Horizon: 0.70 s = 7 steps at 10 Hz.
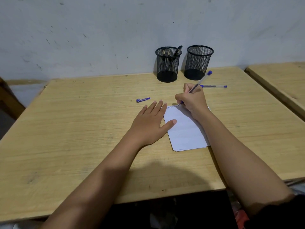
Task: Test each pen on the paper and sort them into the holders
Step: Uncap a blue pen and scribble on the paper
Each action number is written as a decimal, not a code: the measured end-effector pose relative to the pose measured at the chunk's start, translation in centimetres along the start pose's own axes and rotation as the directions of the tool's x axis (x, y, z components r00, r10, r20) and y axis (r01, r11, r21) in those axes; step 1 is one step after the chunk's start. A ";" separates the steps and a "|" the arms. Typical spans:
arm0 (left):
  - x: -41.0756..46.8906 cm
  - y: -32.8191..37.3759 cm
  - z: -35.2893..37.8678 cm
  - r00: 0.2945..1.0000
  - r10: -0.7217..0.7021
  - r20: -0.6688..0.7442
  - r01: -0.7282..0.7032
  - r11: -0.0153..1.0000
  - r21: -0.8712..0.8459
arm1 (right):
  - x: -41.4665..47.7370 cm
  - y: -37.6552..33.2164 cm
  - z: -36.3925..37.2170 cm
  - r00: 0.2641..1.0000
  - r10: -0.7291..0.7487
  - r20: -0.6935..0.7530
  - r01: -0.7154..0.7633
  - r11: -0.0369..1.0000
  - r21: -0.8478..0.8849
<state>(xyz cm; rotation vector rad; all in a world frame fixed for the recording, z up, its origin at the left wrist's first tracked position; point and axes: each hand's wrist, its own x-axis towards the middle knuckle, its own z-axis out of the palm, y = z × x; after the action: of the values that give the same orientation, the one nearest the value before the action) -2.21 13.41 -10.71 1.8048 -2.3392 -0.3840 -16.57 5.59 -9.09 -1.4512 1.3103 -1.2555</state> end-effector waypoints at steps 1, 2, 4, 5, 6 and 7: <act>-0.1 0.0 0.0 1.000 0.002 0.002 -0.002 1.000 -0.003 | -0.1 0.0 0.0 1.000 -0.004 -0.020 0.005 1.000 0.028; 0.0 0.0 0.0 1.000 0.000 0.002 0.000 1.000 -0.006 | -0.1 0.0 0.0 0.999 -0.003 -0.036 0.003 1.000 0.014; 0.1 -0.1 0.1 1.000 0.002 -0.006 -0.002 1.000 -0.007 | 0.0 -0.1 -0.1 1.000 -0.011 -0.028 0.011 1.000 -0.015; 0.1 -0.1 0.1 1.000 0.006 -0.026 -0.007 1.000 -0.015 | -0.1 -0.2 -0.1 0.999 0.002 -0.032 -0.002 1.000 0.009; 0.1 -0.2 0.1 0.998 0.014 -0.053 -0.018 0.997 -0.068 | -0.2 -0.1 -0.4 0.997 0.049 -0.066 -0.038 0.986 0.165; 0.1 -0.3 0.0 0.995 0.027 -0.092 -0.039 0.991 -0.131 | -0.7 -0.3 -0.6 0.998 0.059 -0.036 -0.048 0.965 0.258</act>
<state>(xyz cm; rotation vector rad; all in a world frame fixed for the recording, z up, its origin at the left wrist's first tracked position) -1.93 13.27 -10.79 1.6852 -2.2242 -0.4328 -17.10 6.34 -8.76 -1.2041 1.1574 -1.3722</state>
